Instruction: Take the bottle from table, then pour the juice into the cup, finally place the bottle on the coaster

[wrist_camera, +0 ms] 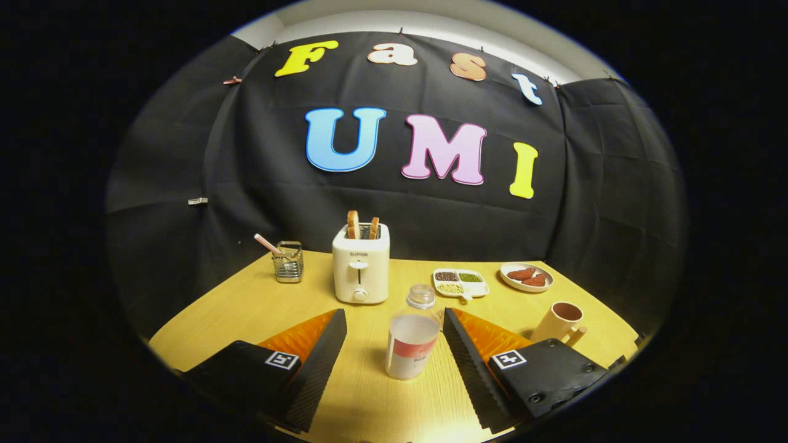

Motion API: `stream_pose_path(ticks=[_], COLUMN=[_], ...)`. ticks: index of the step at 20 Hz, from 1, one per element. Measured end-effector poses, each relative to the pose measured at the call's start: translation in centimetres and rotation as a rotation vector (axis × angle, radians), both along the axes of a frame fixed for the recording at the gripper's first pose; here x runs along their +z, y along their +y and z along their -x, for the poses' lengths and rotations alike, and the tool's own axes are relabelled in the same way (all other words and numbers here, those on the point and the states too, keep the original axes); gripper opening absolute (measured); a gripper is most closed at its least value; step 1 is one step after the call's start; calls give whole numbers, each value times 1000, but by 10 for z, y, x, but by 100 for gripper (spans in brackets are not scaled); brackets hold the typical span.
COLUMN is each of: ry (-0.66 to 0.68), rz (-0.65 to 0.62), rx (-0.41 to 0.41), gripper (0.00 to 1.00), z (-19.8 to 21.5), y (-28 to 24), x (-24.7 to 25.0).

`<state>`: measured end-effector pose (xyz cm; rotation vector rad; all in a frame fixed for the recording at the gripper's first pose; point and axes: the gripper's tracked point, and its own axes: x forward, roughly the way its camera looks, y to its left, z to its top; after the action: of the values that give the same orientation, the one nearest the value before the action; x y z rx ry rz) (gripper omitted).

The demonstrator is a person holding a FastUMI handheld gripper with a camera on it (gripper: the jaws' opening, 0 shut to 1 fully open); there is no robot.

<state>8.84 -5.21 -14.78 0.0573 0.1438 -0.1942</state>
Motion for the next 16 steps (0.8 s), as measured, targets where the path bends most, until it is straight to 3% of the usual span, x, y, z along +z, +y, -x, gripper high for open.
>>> stream_pose_path(ticks=[8, 16], ry=[35, 61], rz=[-83, -48], rx=[-59, -80], gripper=[97, 97], z=[-27, -61], y=[-18, -28], x=[-47, -82])
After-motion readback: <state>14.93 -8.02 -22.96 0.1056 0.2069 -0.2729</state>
